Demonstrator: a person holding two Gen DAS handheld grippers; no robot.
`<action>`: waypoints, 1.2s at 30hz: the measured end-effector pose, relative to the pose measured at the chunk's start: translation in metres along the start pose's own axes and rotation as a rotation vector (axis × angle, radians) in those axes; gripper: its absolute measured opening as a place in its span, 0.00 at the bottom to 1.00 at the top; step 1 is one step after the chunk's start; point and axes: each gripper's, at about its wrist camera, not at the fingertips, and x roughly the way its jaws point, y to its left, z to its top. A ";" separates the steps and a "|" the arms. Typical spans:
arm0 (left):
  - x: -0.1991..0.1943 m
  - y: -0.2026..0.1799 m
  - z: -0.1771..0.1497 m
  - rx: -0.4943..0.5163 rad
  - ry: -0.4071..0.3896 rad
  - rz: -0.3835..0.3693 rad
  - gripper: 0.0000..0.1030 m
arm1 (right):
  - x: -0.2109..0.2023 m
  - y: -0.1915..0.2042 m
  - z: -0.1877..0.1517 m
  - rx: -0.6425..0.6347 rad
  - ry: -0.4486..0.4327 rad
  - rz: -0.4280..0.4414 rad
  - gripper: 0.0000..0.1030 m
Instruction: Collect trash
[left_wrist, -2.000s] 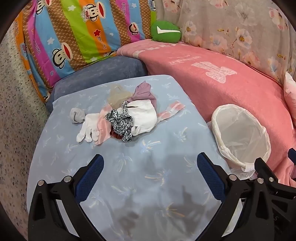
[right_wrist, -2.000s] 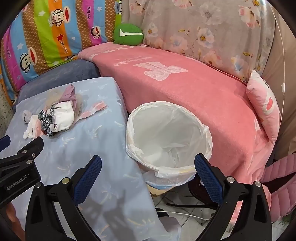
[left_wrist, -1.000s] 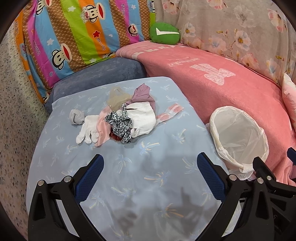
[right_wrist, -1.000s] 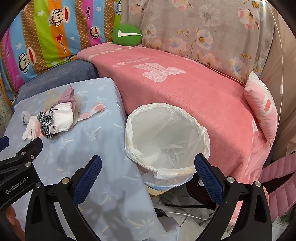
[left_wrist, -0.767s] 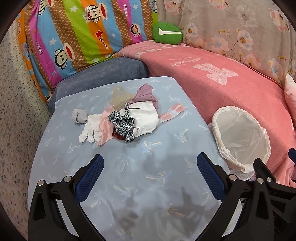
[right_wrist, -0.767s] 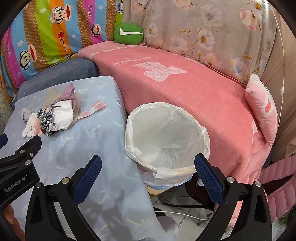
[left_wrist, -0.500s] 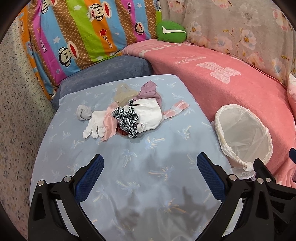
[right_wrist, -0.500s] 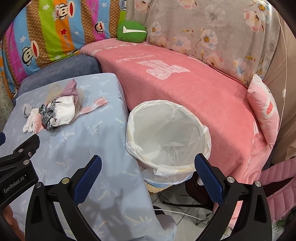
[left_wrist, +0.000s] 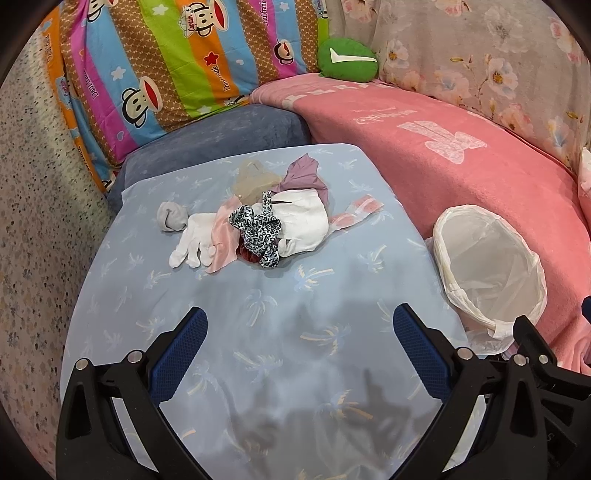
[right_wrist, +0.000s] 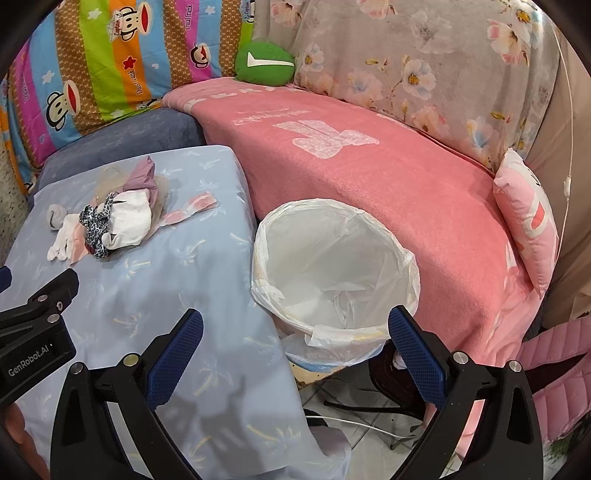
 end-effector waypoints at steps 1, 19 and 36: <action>0.000 0.000 0.000 0.001 0.000 -0.001 0.94 | 0.000 0.000 0.000 0.001 0.000 0.000 0.94; 0.000 -0.003 0.000 0.013 0.009 -0.007 0.94 | 0.004 -0.005 0.003 0.009 0.008 -0.005 0.94; 0.001 -0.004 0.000 0.012 0.007 -0.009 0.94 | 0.003 -0.005 0.003 0.009 0.007 -0.006 0.94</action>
